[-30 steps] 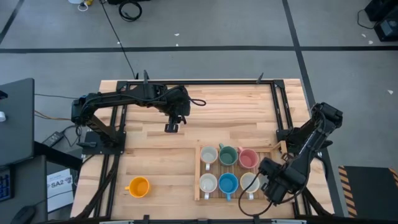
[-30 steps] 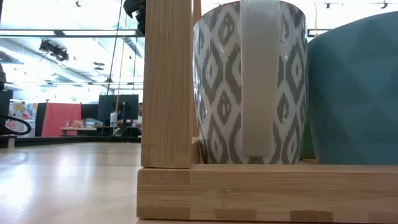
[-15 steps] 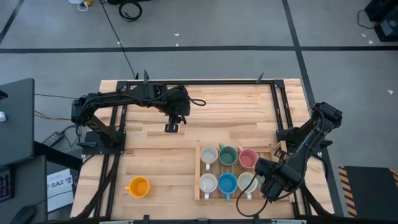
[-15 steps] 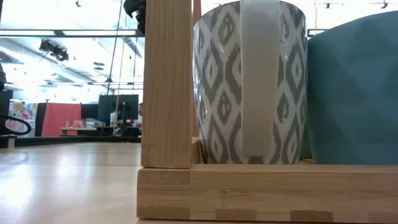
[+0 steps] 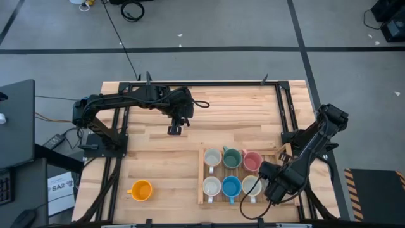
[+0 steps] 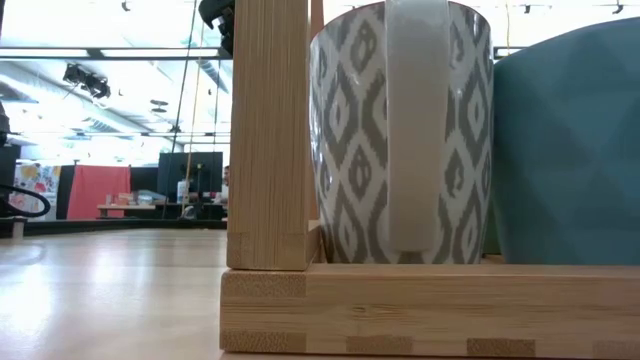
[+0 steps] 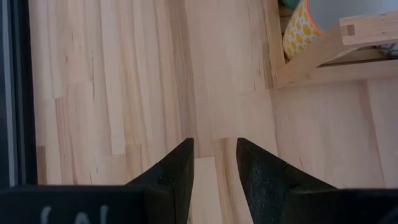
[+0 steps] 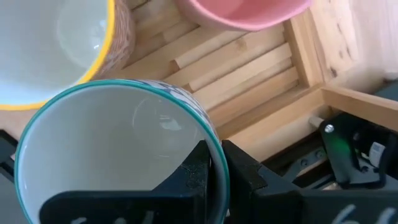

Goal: Place coffee mugs
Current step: Put the blue patterned mug on the shelf

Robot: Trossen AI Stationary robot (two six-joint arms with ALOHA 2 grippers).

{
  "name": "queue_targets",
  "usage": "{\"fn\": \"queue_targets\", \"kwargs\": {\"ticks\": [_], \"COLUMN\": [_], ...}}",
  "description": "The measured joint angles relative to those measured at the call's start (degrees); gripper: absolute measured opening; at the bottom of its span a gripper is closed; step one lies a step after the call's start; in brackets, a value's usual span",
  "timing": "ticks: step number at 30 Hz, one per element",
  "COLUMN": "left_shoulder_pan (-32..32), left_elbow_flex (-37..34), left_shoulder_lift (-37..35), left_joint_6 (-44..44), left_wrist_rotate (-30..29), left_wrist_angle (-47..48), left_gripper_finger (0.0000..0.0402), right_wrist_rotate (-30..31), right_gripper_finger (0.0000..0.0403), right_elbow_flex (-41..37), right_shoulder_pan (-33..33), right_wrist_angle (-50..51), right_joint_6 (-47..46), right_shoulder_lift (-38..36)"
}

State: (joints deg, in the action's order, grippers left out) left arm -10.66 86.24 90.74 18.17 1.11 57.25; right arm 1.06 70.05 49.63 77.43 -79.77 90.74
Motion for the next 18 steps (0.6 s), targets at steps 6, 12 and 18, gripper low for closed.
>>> {"fn": "queue_targets", "kwargs": {"ticks": [6, 12, 18], "left_shoulder_pan": [0.0, 0.0, 0.0], "left_elbow_flex": [0.0, 0.0, 0.0], "left_shoulder_lift": [0.0, 0.0, 0.0], "left_joint_6": [0.0, 0.0, 0.0], "left_wrist_rotate": [0.0, 0.0, 0.0], "left_wrist_angle": [0.0, 0.0, 0.0], "left_gripper_finger": [0.0128, 0.0128, 0.0128], "right_wrist_rotate": [-0.8, -0.7, -0.7], "right_gripper_finger": [0.0035, 0.0035, 0.0037], "right_elbow_flex": [-3.3, -5.1, -6.1], "right_shoulder_pan": [0.0, 0.0, 0.0], "right_wrist_angle": [-5.1, -6.1, -7.9], "right_joint_6": [0.4, 1.4, 1.8], "right_shoulder_lift": [0.0, 0.0, -0.1]}}
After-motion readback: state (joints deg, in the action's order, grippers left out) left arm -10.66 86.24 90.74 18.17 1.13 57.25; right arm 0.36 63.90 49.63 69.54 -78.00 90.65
